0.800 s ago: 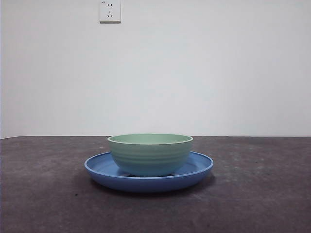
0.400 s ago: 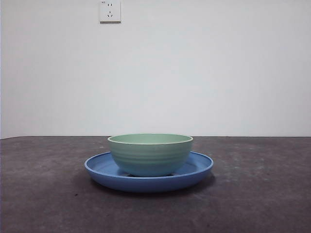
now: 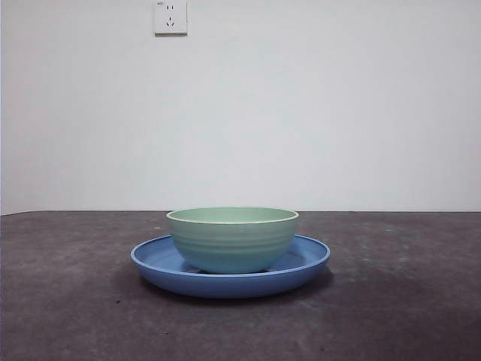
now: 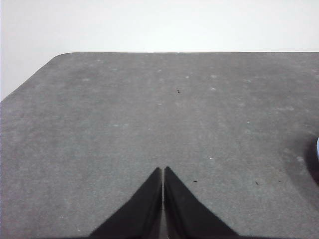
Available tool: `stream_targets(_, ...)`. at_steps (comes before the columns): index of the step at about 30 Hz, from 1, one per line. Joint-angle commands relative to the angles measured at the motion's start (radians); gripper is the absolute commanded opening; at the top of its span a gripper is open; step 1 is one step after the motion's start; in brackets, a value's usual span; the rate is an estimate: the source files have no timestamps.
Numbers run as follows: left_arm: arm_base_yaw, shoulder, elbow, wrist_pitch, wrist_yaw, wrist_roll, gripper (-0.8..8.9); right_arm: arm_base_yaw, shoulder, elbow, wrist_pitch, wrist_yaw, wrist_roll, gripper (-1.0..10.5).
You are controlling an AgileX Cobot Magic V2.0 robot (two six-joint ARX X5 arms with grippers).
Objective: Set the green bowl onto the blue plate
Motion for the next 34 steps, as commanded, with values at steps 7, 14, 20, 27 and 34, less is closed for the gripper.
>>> stream_targets(7,-0.001,-0.002,-0.021,-0.008,-0.007,-0.002,0.07,0.000,-0.080,-0.178,0.100,0.113,0.030,0.2)
stream_targets(14,-0.001,-0.002,-0.021,-0.008,-0.007,-0.002,0.07,0.000,-0.080,-0.235,0.111,0.116,0.053,0.2)
stream_targets(20,-0.001,-0.002,-0.021,-0.008,-0.007,-0.002,0.07,0.002,-0.080,-0.254,0.122,0.135,0.095,0.2)
stream_targets(27,-0.001,-0.002,-0.021,-0.008,-0.007,-0.002,0.07,0.004,-0.080,-0.254,0.113,0.188,0.135,0.2)
stream_targets(34,-0.001,-0.002,-0.021,-0.008,-0.007,-0.002,0.07,0.006,-0.080,-0.254,0.114,0.187,0.135,0.2)
